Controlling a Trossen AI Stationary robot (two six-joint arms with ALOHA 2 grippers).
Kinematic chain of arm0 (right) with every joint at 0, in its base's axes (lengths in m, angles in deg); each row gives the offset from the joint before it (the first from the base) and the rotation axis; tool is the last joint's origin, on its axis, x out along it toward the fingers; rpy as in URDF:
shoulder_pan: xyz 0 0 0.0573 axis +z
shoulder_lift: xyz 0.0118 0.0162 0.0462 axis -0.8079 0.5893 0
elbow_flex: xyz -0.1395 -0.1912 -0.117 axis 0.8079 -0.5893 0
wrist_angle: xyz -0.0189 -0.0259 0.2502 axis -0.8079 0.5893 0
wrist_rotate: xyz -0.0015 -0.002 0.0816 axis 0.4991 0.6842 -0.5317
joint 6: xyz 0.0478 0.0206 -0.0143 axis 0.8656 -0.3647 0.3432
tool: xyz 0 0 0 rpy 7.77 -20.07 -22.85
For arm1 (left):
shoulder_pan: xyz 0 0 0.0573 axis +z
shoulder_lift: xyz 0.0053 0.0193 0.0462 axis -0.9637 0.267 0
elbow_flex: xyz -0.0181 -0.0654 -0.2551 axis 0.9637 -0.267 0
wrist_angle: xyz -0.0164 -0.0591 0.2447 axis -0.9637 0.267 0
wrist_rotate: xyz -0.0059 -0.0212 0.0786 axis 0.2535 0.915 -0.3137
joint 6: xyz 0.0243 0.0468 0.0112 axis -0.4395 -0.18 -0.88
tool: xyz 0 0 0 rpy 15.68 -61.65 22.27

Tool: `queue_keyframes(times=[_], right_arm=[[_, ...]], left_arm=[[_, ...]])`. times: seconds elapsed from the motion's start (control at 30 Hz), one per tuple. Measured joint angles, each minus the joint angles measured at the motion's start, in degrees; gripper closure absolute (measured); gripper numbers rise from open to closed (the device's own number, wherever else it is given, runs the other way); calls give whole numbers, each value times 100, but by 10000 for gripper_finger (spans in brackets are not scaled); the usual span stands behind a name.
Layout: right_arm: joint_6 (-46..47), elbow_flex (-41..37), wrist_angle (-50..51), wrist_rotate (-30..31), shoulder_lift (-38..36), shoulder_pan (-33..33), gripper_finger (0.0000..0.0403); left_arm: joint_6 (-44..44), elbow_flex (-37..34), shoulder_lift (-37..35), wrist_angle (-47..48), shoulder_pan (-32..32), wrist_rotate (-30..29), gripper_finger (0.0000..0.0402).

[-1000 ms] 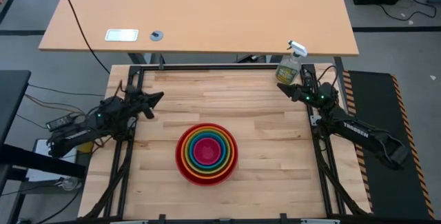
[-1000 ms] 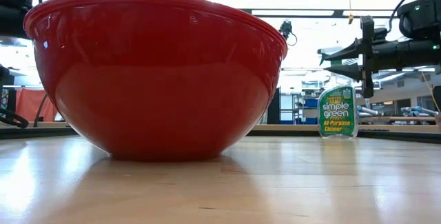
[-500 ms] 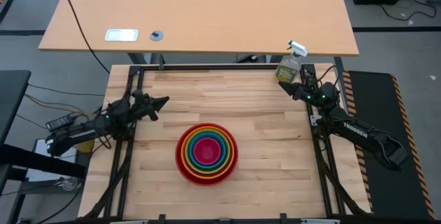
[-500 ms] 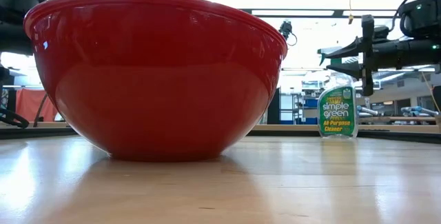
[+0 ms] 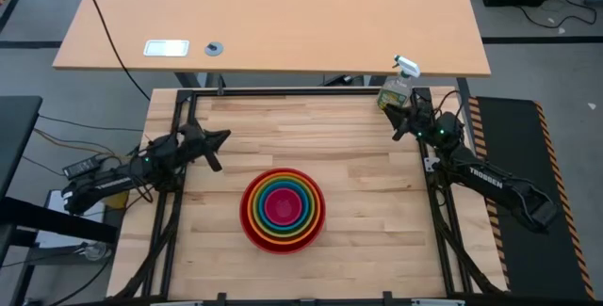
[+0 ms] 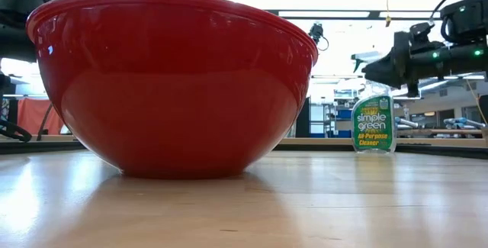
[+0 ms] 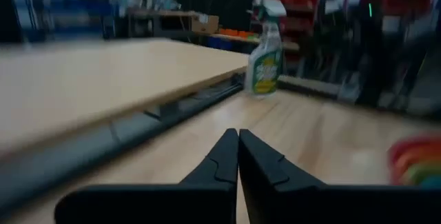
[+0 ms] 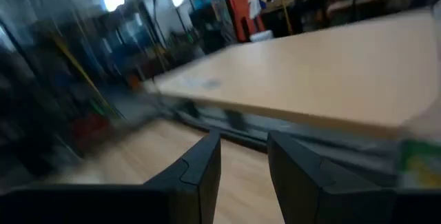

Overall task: Nest bowls inside each other
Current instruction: Return to Home Position

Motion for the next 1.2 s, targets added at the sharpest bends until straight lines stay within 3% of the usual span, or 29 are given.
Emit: queue_keyframes(times=[0.1,0.23,1.2], right_arm=[[-1423,2,234,8,9,-22,275],[-2174,2,237,6,4,-22,275],[-2190,2,227,-11,4,-22,275]], left_arm=[[-1170,0,0,-4,0,2,385],[-1589,0,0,-4,0,1,384],[-1602,0,0,-2,0,4,383]])
